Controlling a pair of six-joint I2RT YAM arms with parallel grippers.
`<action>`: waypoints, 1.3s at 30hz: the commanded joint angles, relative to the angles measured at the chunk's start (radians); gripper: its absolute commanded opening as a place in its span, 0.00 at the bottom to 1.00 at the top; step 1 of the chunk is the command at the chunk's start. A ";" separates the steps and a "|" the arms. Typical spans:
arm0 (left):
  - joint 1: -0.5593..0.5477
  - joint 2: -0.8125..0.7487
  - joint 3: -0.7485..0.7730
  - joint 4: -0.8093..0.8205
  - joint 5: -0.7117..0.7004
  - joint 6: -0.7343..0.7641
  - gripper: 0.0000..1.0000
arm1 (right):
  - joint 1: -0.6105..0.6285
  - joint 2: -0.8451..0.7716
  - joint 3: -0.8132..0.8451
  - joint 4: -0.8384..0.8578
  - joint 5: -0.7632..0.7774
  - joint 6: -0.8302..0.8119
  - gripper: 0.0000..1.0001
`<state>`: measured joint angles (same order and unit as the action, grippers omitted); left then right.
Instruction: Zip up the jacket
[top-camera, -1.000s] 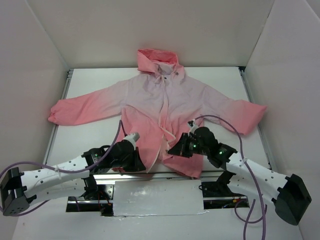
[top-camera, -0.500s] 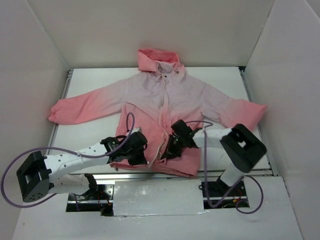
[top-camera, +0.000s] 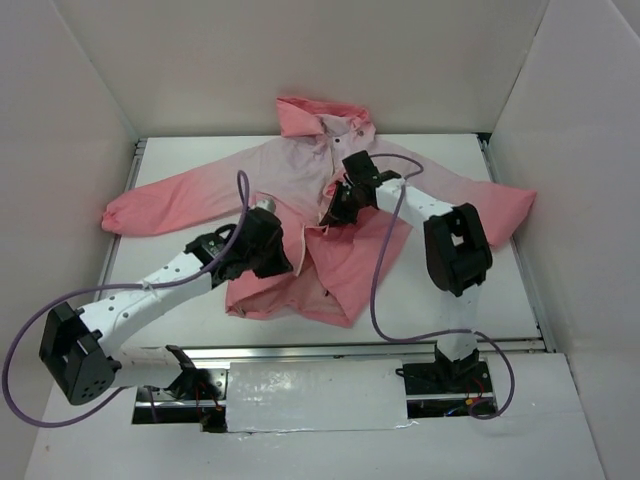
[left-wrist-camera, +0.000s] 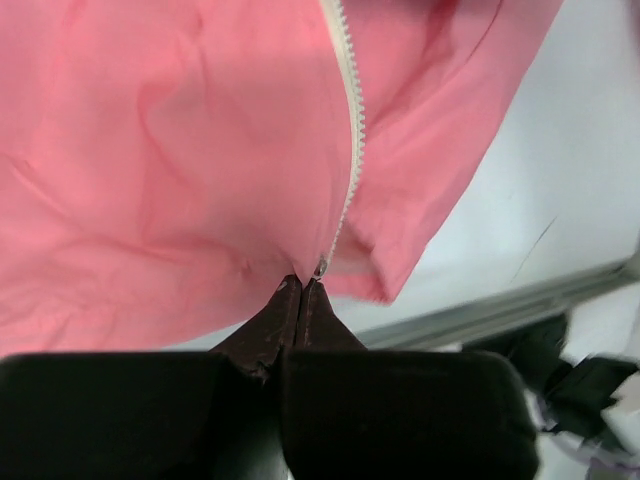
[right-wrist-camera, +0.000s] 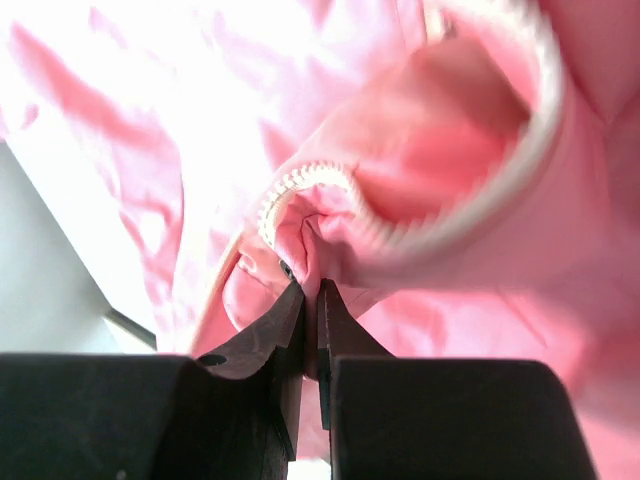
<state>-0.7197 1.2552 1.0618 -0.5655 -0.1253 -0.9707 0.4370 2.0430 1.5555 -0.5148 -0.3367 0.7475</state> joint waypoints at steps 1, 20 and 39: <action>-0.113 -0.023 -0.087 -0.066 0.043 0.006 0.00 | 0.011 -0.221 -0.166 0.043 0.005 -0.054 0.00; -0.379 0.038 -0.356 0.121 0.139 -0.187 0.00 | 0.123 -0.605 -0.673 0.113 -0.059 -0.048 0.00; -0.112 0.351 -0.135 0.039 0.018 -0.174 0.00 | 0.368 -0.468 -0.960 0.283 0.011 0.391 0.00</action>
<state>-0.8650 1.5795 0.8822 -0.5377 -0.0563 -1.1744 0.8185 1.4555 0.5545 -0.2951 -0.4038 1.1011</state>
